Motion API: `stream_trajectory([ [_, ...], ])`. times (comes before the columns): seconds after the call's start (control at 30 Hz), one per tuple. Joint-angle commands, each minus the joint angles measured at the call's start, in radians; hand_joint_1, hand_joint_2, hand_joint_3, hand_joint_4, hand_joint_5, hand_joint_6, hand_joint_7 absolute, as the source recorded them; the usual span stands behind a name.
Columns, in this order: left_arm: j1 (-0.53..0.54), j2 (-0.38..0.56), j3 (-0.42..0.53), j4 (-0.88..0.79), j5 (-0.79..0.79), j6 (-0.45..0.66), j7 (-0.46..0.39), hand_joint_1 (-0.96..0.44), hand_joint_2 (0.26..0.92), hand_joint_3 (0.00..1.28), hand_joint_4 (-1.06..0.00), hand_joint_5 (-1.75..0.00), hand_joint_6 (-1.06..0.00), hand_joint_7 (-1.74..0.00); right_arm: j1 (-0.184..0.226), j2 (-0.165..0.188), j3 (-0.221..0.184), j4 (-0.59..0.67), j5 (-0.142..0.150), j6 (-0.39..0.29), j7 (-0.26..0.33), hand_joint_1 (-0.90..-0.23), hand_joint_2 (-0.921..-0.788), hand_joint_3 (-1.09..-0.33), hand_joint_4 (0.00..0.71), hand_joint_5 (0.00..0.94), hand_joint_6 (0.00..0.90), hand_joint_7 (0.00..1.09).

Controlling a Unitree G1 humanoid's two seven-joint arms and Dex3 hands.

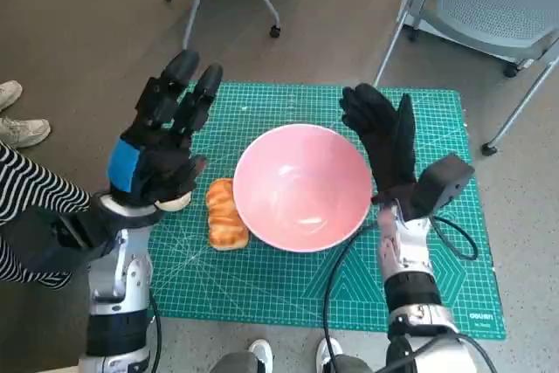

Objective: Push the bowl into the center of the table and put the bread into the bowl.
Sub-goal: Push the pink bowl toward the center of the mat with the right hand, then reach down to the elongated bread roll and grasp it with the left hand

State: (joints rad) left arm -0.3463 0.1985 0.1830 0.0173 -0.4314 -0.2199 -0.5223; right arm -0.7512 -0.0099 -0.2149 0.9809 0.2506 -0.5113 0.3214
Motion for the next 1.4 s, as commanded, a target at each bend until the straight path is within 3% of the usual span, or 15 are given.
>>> stream_trajectory([
  [0.03, 0.017, 0.006, 0.007, -0.021, 0.005, -0.006, 0.010, -0.60, 0.921, 0.35, -0.12, -0.01, 0.00, -0.33, 0.009, -0.031, -0.015, -0.006, 0.003, 0.000, 0.006, -0.611, -0.921, -0.840, 0.165, 0.001, 0.087, 0.49],
  [0.27, 0.011, -0.001, 0.002, -0.015, 0.004, -0.007, 0.017, -0.60, 0.921, 0.36, -0.11, -0.01, 0.00, -0.32, 0.057, -0.042, 0.003, -0.162, -0.022, 0.002, -0.020, -0.638, -0.921, -0.833, 0.171, 0.004, 0.097, 0.50],
  [0.53, -0.012, 0.002, -0.015, -0.011, 0.011, -0.003, 0.015, -0.60, 0.921, 0.36, -0.11, 0.00, 0.00, -0.31, 0.157, -0.058, 0.063, -0.448, -0.083, 0.024, -0.046, -0.711, -0.921, -0.793, 0.183, 0.007, 0.098, 0.52],
  [0.8, -0.033, 0.032, -0.016, 0.009, 0.015, -0.011, -0.019, -0.59, 0.921, 0.36, -0.11, 0.00, 0.00, -0.32, 0.240, -0.066, 0.118, -0.663, -0.124, 0.065, -0.057, -0.729, -0.921, -0.776, 0.206, 0.016, 0.096, 0.54],
  [1.1, -0.067, 0.131, 0.010, 0.030, 0.046, -0.028, -0.071, -0.58, 0.921, 0.27, -0.12, -0.01, 0.00, -0.34, 0.285, -0.098, 0.149, -0.788, -0.161, 0.084, -0.057, -0.706, -0.921, -0.772, 0.223, 0.020, 0.082, 0.56],
  [1.4, -0.043, 0.278, 0.013, 0.000, 0.169, -0.050, -0.095, -0.54, 0.867, 0.15, -0.10, 0.00, 0.00, -0.28, 0.303, -0.119, 0.154, -0.818, -0.155, 0.086, -0.057, -0.721, -0.921, -0.774, 0.219, 0.014, 0.071, 0.59],
])
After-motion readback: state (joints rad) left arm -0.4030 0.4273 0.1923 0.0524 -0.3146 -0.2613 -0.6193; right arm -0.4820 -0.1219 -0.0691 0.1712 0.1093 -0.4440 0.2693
